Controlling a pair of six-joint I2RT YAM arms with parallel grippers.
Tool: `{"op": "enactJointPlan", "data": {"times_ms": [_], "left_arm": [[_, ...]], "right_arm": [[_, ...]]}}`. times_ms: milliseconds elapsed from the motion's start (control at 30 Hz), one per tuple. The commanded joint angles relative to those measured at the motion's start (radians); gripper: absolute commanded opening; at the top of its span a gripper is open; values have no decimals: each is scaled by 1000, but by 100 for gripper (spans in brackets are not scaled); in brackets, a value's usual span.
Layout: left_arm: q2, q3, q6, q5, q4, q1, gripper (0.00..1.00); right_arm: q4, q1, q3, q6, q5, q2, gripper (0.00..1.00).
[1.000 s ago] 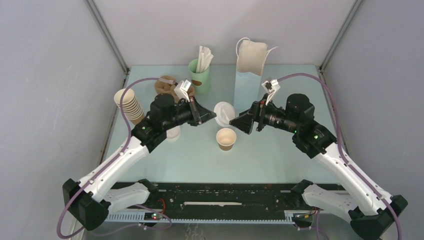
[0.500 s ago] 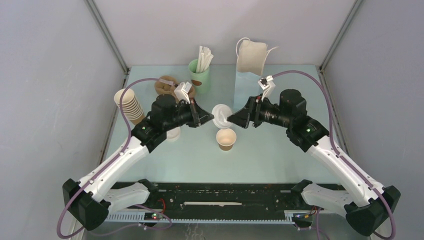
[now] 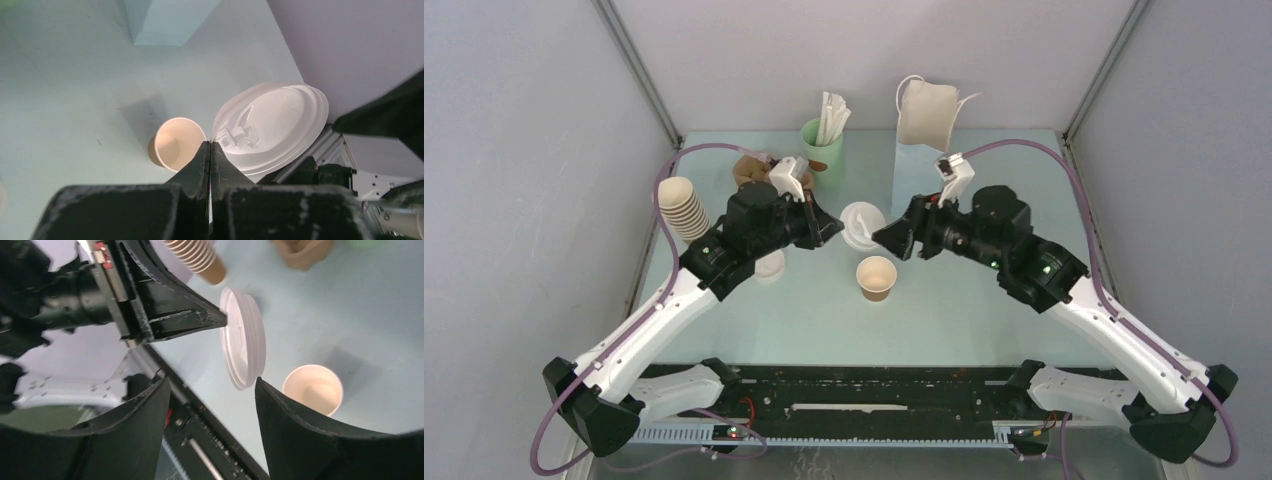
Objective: Pack the takeout coffee
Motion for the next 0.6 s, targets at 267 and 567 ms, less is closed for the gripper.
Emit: {"op": "enactJointPlan", "data": {"times_ms": [267, 567], "left_arm": [[56, 153, 32, -214, -191, -32, 0], [80, 170, 27, -230, -231, -37, 0]], "right_arm": [[-226, 288, 278, -226, 889, 244, 55], [-195, 322, 308, -247, 831, 318, 49]]}}
